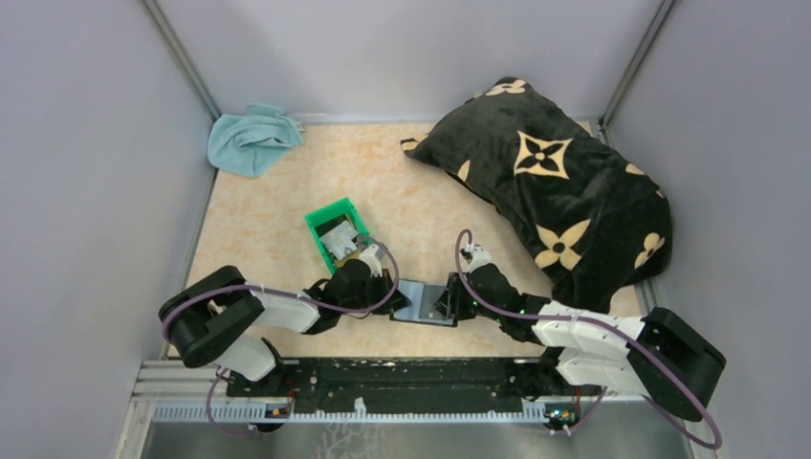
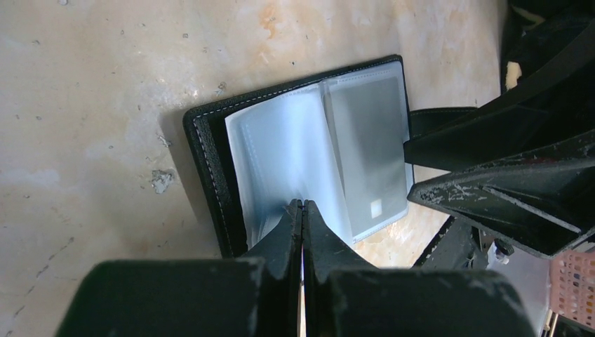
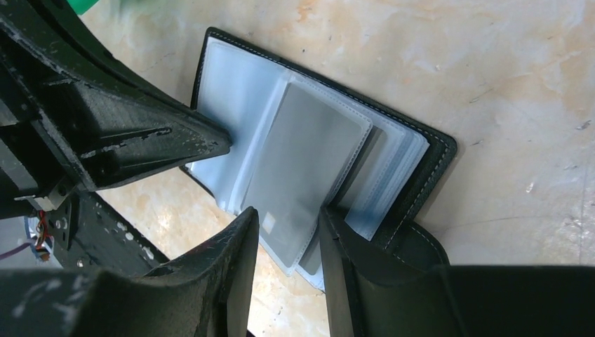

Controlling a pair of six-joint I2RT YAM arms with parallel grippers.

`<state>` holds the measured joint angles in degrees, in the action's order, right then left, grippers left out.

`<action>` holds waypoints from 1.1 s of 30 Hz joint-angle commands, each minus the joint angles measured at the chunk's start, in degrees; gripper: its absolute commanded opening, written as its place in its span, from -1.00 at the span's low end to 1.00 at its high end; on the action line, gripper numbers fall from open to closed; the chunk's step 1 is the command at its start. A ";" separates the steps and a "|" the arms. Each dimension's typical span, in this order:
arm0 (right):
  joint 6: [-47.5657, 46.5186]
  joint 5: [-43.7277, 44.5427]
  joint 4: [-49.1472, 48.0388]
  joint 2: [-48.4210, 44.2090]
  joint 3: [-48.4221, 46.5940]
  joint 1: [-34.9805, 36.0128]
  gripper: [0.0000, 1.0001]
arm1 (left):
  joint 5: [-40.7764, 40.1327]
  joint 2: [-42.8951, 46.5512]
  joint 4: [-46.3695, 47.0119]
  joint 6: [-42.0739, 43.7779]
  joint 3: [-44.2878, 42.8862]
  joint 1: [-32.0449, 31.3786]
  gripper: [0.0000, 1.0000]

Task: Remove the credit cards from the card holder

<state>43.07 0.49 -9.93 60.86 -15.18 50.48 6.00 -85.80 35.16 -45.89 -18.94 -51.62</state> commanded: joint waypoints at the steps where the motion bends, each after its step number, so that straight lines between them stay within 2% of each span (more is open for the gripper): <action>1: 1.12 -2.01 -4.94 -0.38 -4.26 2.54 -0.25 | 0.07 -2.92 -4.66 0.52 0.86 0.12 -1.00; 21: 0.61 -2.53 -7.27 3.74 -6.35 3.86 -0.25 | 0.41 -2.86 -4.45 0.16 1.17 0.11 -1.00; 33: -1.39 -4.19 -9.55 9.78 -11.15 4.45 -0.26 | -2.70 3.93 -11.09 1.00 1.42 0.12 -1.00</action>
<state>43.24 -3.01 -15.55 69.95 -22.04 54.13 5.52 -83.70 32.42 -46.63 -18.65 -51.59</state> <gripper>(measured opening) 0.374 0.005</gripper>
